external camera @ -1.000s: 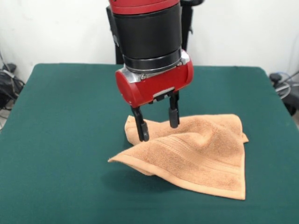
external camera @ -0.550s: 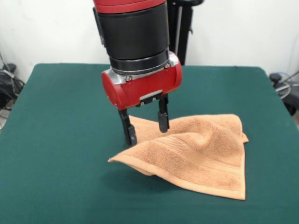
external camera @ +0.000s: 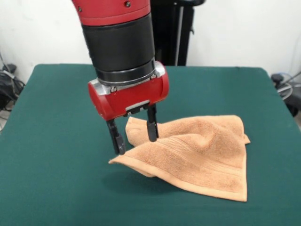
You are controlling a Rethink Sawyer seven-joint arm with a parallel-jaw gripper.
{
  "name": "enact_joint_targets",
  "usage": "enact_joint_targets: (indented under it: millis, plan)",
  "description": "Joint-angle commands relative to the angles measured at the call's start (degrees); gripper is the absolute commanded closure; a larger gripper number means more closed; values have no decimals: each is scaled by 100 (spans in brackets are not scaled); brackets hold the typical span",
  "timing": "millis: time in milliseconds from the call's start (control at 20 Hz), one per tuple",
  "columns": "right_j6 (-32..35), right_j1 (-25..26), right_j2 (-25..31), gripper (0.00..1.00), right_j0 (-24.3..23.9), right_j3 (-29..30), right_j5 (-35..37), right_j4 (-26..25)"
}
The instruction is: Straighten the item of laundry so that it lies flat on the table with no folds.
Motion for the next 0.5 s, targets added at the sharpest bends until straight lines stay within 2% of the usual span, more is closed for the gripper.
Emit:
enact_joint_targets:
  millis: [50,500]
  plan:
    - [226,301,17,0,-51,5,332,-95]
    - [99,512,88,0,-110,-123,459,-78]
